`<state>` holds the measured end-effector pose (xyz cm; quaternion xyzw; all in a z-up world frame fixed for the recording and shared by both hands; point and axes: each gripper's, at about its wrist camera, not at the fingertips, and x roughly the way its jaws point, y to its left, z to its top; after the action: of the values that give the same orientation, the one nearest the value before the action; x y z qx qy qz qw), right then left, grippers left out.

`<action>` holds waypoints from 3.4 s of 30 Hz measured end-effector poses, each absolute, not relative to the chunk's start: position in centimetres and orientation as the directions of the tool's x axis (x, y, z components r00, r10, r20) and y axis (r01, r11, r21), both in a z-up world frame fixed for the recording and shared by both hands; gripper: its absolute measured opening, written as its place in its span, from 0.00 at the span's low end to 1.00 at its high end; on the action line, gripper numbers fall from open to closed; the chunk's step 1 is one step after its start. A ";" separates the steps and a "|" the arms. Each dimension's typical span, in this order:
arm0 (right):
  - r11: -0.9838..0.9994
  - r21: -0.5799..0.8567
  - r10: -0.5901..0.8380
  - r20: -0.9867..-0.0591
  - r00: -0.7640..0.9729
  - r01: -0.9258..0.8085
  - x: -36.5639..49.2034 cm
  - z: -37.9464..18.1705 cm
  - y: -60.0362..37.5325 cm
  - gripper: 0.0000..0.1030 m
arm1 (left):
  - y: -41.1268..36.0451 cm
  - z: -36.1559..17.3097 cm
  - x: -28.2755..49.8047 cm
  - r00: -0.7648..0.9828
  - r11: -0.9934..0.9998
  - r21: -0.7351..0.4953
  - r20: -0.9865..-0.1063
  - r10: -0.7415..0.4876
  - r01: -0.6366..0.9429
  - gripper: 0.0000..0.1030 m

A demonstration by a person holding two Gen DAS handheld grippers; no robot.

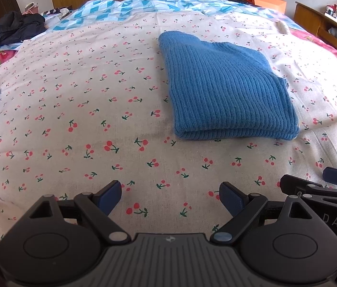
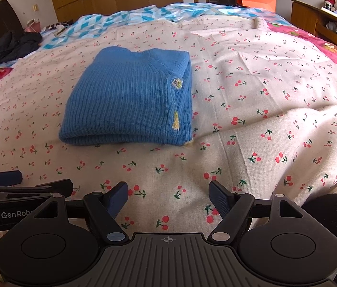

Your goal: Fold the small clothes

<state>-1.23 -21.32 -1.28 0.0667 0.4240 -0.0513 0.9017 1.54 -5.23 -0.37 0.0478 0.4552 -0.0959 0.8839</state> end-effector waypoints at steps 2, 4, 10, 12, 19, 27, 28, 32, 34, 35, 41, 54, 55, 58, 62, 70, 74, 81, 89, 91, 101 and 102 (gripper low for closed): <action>0.986 0.077 -0.036 -0.772 0.635 0.149 -1.2 -1.3 -21.3 0.74 | -5.2 -0.4 1.6 0.565 0.977 -0.003 -0.815 -0.126 0.213 0.90; 0.986 0.076 -0.036 -0.773 0.633 0.149 -1.2 -1.3 -21.3 0.74 | -5.2 -0.4 1.6 0.562 0.977 -0.002 -0.818 -0.124 0.212 0.90; 0.986 0.073 -0.040 -0.779 0.626 0.153 -1.2 -1.3 -21.4 0.74 | -5.3 -0.4 1.5 0.556 0.977 -0.001 -0.822 -0.122 0.212 0.90; 0.985 0.073 -0.040 -0.780 0.625 0.154 -1.2 -1.3 -21.4 0.74 | -5.3 -0.4 1.6 0.555 0.977 0.000 -0.823 -0.120 0.211 0.90; 0.985 0.073 -0.041 -0.782 0.622 0.157 -1.2 -1.2 -21.4 0.73 | -5.4 -0.4 1.6 0.556 0.977 0.002 -0.823 -0.119 0.212 0.90; 0.985 0.074 -0.040 -0.784 0.620 0.158 -1.3 -1.1 -21.4 0.73 | -5.5 -0.4 1.6 0.554 0.978 0.008 -0.825 -0.111 0.209 0.90; 0.985 0.074 -0.040 -0.784 0.620 0.157 -1.3 -1.1 -21.4 0.74 | -5.5 -0.4 1.6 0.555 0.978 0.010 -0.825 -0.110 0.209 0.89; 0.985 0.075 -0.039 -0.784 0.620 0.157 -1.3 -1.1 -21.4 0.73 | -5.5 -0.3 1.6 0.555 0.978 0.011 -0.825 -0.109 0.208 0.89; 0.985 0.075 -0.039 -0.784 0.620 0.157 -1.3 -1.1 -21.4 0.73 | -5.5 -0.4 1.6 0.555 0.978 0.010 -0.825 -0.110 0.209 0.89; 0.985 0.074 -0.040 -0.784 0.620 0.157 -1.3 -1.1 -21.4 0.73 | -5.5 -0.3 1.6 0.555 0.978 0.010 -0.825 -0.110 0.209 0.89; 0.985 0.074 -0.040 -0.784 0.619 0.157 -1.3 -1.1 -21.4 0.74 | -5.5 -0.4 1.6 0.554 0.978 0.010 -0.826 -0.110 0.209 0.89; 0.985 0.075 -0.040 -0.784 0.620 0.157 -1.4 -1.1 -21.3 0.74 | -5.5 -0.4 1.5 0.554 0.978 0.010 -0.826 -0.109 0.208 0.89; 0.985 0.075 -0.040 -0.784 0.620 0.157 -1.4 -1.1 -21.3 0.74 | -5.5 -0.4 1.5 0.553 0.978 0.010 -0.826 -0.109 0.208 0.89; 0.985 0.075 -0.040 -0.784 0.620 0.157 -1.4 -1.1 -21.4 0.73 | -5.5 -0.4 1.5 0.553 0.978 0.010 -0.826 -0.109 0.208 0.89; 0.985 0.074 -0.040 -0.784 0.620 0.158 -1.4 -1.1 -21.3 0.73 | -5.5 -0.4 1.5 0.553 0.978 0.010 -0.826 -0.109 0.208 0.89; 0.985 0.075 -0.040 -0.784 0.620 0.158 -1.4 -1.1 -21.3 0.73 | -5.5 -0.4 1.5 0.554 0.978 0.012 -0.826 -0.108 0.208 0.89; 0.985 0.074 -0.040 -0.784 0.620 0.158 -1.4 -1.1 -21.3 0.73 | -5.5 -0.4 1.5 0.553 0.978 0.011 -0.826 -0.108 0.208 0.89; 0.985 0.074 -0.040 -0.784 0.620 0.158 -1.4 -1.1 -21.3 0.73 | -5.4 -0.4 1.4 0.553 0.978 0.011 -0.826 -0.108 0.208 0.89; 0.985 0.074 -0.040 -0.784 0.620 0.158 -1.4 -1.1 -21.3 0.73 | -5.5 -0.4 1.5 0.553 0.978 0.011 -0.826 -0.109 0.209 0.89; 0.985 0.075 -0.040 -0.784 0.620 0.158 -1.4 -1.1 -21.3 0.73 | -5.5 -0.4 1.5 0.554 0.978 0.011 -0.826 -0.109 0.208 0.89; 0.985 0.075 -0.040 -0.783 0.620 0.158 -1.4 -1.1 -21.3 0.73 | -5.4 -0.3 1.4 0.554 0.978 0.012 -0.826 -0.108 0.209 0.88; 0.985 0.074 -0.040 -0.783 0.620 0.158 -1.4 -1.1 -21.3 0.73 | -5.5 -0.3 1.4 0.554 0.978 0.012 -0.826 -0.108 0.208 0.88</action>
<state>-1.42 -21.33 -1.09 0.0678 0.4322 -0.0551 0.8975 1.40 -5.46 -0.32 0.0540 0.4636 -0.0898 0.8798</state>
